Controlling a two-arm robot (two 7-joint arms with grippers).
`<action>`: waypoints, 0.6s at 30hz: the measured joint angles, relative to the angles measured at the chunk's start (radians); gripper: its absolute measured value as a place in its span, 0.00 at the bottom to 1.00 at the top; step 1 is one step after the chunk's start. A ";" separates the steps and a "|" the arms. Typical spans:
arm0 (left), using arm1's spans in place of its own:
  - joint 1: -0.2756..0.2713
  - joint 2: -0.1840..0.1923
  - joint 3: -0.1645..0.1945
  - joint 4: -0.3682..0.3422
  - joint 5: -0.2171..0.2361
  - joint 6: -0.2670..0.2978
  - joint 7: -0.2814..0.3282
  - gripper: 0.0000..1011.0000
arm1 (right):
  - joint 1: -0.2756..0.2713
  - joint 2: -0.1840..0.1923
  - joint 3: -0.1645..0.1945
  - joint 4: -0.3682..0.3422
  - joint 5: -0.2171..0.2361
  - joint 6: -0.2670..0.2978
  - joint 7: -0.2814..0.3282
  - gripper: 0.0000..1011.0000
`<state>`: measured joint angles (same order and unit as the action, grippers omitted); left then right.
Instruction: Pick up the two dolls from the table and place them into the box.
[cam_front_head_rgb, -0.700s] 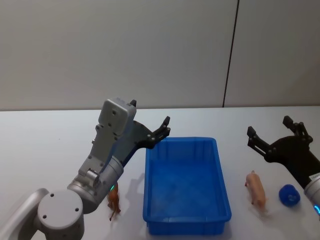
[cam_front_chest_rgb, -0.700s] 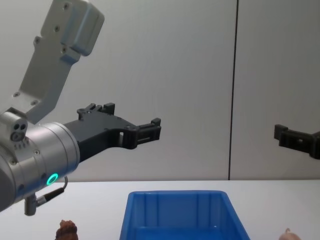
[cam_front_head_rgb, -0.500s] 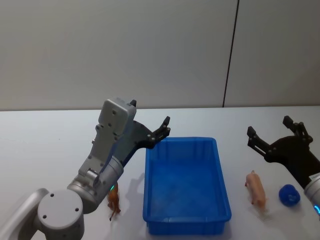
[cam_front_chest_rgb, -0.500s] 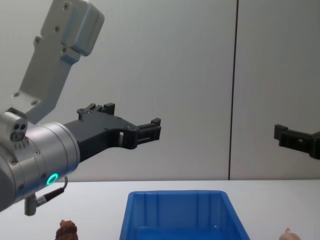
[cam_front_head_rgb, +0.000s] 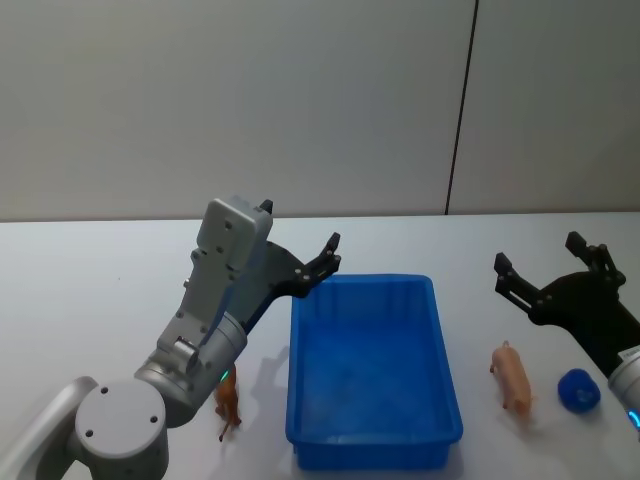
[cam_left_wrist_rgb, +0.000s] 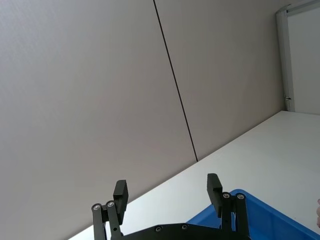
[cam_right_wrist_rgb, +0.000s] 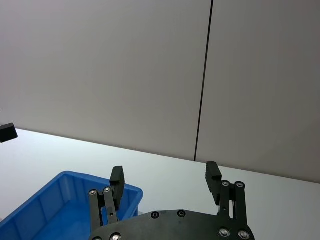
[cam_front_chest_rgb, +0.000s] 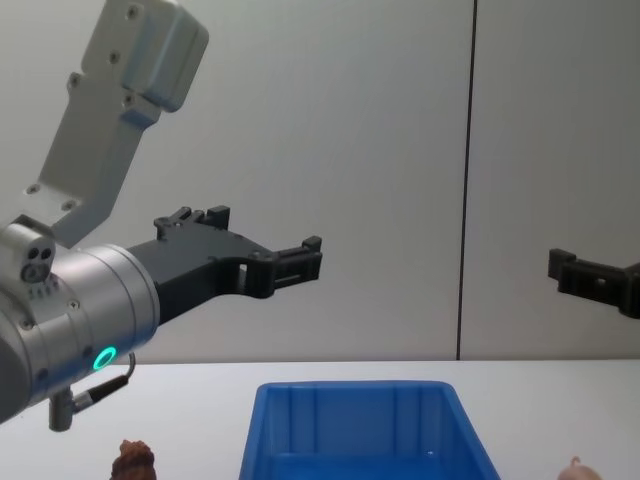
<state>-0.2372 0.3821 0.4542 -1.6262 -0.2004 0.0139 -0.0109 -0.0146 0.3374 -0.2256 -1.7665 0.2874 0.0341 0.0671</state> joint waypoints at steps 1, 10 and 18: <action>0.000 0.000 0.000 0.000 0.000 0.000 0.000 0.99 | 0.000 0.000 0.000 0.000 0.000 0.000 0.000 0.99; 0.000 0.000 0.000 0.000 0.000 0.000 0.000 0.99 | 0.000 0.011 0.011 0.012 0.014 0.016 0.015 0.99; 0.000 0.000 0.000 0.000 0.000 0.000 0.000 0.99 | -0.001 0.044 0.037 0.044 0.039 0.061 0.044 0.99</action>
<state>-0.2372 0.3821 0.4541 -1.6262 -0.2004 0.0138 -0.0109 -0.0158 0.3811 -0.1888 -1.7228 0.3259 0.0951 0.1114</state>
